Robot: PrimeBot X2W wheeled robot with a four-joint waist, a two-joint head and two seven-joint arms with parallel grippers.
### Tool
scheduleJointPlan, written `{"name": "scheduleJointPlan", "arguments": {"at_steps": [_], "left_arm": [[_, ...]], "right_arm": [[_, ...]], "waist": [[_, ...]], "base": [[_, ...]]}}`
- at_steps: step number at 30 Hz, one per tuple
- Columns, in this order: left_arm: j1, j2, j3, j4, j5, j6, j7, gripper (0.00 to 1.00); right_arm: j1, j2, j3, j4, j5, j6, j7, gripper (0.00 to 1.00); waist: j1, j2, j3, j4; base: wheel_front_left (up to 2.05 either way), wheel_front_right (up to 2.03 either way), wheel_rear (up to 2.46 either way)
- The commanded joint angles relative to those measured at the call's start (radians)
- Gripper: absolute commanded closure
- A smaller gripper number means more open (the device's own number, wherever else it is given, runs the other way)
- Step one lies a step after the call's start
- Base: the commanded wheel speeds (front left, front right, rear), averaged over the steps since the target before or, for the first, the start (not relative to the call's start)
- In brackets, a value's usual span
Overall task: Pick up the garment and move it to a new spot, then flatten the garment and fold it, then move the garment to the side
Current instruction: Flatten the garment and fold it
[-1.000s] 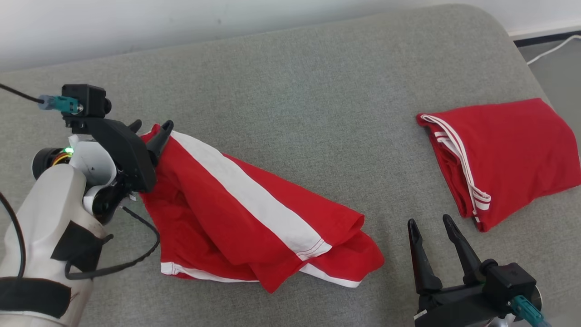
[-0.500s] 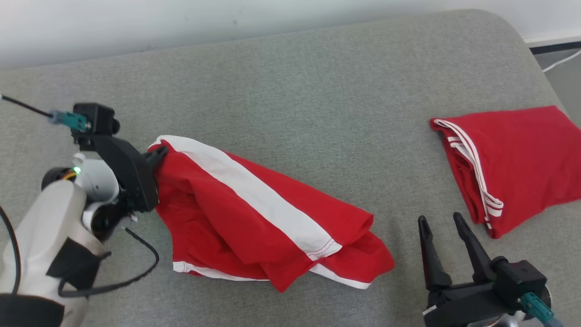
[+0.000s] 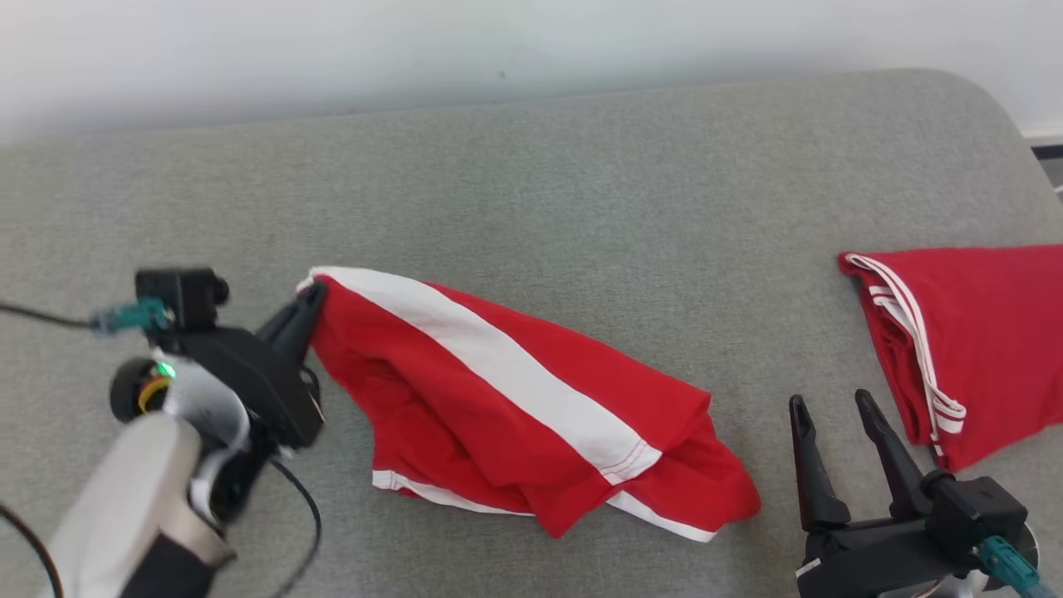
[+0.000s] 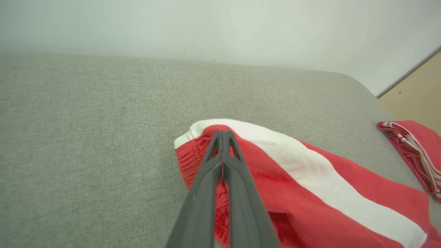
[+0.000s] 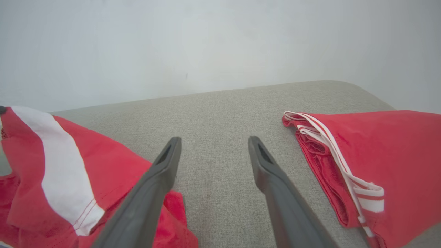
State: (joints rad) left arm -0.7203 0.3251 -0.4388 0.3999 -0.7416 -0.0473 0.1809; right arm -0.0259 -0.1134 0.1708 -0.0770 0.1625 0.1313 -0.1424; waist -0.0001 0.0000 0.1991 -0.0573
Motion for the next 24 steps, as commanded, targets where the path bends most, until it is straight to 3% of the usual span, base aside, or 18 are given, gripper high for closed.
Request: {"name": "scheduleJointPlan", "arguments": {"at_steps": [1, 9, 16, 24], "left_arm": [[0.035, 0.002, -0.003, -0.011, 0.013, 0.007, -0.007, 1.00], [0.318, -0.006, -0.035, -0.334, 0.073, 0.137, -0.116, 1.00], [0.505, -0.021, -0.061, -0.486, 0.093, 0.233, -0.156, 1.00], [0.567, -0.063, -0.074, -0.496, 0.089, 0.268, -0.200, 1.00]], "right_arm": [[0.012, -0.005, -0.002, -0.003, -0.001, -0.001, 0.000, 0.00], [0.035, -0.024, -0.027, -0.046, -0.001, -0.001, 0.036, 0.00], [0.031, -0.040, -0.034, -0.071, 0.014, -0.001, 0.069, 0.00], [0.025, -0.050, -0.039, -0.087, 0.023, -0.001, 0.081, 0.00]], "waist": [[0.0001, 0.0000, -0.016, 0.019], [0.0001, 0.0000, -0.031, 0.084], [0.0001, 0.0000, -0.039, 0.108], [0.0001, 0.0000, -0.034, 0.106]], "base": [[0.00, 0.00, 0.00], [0.00, 0.00, 0.00], [0.00, 0.00, 0.00], [0.00, 0.00, 0.00]]}}
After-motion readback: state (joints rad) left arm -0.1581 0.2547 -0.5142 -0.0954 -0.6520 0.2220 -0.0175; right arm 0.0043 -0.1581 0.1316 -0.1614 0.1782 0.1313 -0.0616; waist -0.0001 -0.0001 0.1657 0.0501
